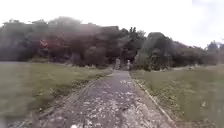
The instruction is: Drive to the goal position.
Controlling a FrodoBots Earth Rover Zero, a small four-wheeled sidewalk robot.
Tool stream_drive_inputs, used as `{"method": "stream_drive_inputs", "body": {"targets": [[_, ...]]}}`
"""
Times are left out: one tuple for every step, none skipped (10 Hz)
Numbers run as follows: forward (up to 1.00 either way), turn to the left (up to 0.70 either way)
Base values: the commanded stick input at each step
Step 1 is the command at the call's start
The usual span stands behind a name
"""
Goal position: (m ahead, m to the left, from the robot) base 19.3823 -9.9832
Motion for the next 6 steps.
{"method": "stream_drive_inputs", "body": {"targets": [[0.85, 0.00], [0.85, 0.00], [0.85, 0.00], [0.85, 0.00], [0.85, 0.00], [0.85, 0.00]]}}
